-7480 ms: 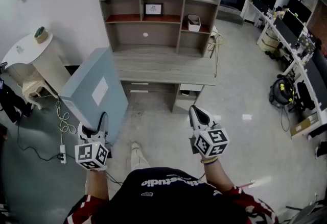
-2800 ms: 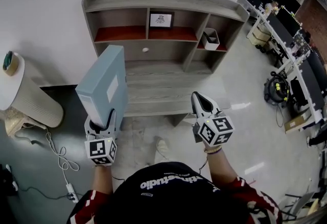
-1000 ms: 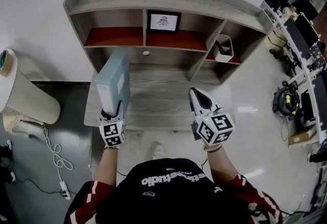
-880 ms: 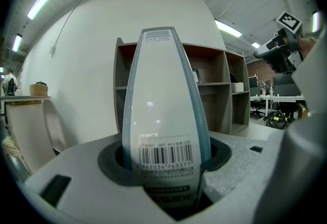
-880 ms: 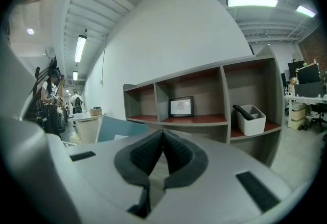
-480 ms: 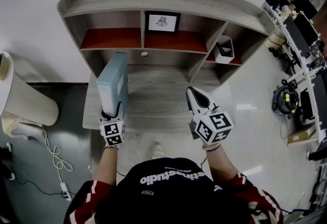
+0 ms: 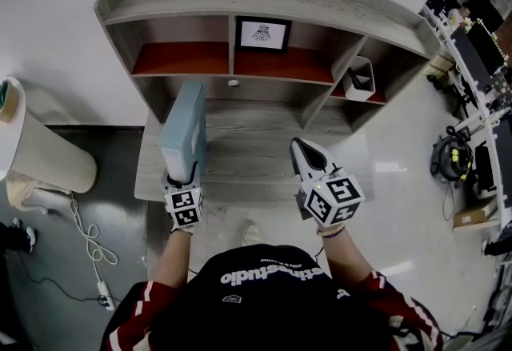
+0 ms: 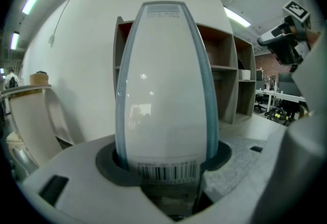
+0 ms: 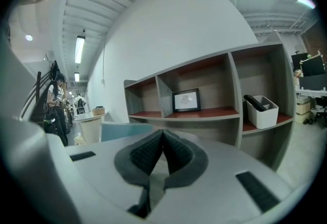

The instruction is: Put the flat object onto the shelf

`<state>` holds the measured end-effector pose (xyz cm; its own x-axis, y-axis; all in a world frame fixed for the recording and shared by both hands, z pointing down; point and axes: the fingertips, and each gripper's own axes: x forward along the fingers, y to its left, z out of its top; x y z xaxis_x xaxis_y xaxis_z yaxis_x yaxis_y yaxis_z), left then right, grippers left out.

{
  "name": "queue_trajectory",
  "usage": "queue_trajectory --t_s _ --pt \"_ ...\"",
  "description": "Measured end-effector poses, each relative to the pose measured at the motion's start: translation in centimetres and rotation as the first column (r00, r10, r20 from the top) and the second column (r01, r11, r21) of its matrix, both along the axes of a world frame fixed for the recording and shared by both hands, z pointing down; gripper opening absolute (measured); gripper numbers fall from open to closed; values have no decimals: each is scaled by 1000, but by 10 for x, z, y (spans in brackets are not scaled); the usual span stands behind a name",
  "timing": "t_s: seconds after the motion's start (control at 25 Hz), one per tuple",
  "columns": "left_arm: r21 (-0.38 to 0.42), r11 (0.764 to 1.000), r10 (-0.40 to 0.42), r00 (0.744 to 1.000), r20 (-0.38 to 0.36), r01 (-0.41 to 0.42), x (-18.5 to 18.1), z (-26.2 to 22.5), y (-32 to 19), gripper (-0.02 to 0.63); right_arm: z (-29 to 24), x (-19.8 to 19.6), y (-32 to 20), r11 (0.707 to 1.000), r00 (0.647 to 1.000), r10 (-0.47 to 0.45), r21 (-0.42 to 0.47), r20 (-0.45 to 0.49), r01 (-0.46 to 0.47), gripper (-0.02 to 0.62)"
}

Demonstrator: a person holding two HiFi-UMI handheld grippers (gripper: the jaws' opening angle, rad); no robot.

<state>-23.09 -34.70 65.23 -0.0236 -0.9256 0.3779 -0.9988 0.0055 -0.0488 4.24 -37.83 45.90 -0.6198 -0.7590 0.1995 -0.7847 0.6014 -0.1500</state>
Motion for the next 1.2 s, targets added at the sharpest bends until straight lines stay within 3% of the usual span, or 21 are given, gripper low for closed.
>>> queue_trajectory --t_s 1.2 --pt "-59 998 -19 1000 12 20 11 19 -79 270 -2 16 -45 1000 999 -3 -4 32 3 3"
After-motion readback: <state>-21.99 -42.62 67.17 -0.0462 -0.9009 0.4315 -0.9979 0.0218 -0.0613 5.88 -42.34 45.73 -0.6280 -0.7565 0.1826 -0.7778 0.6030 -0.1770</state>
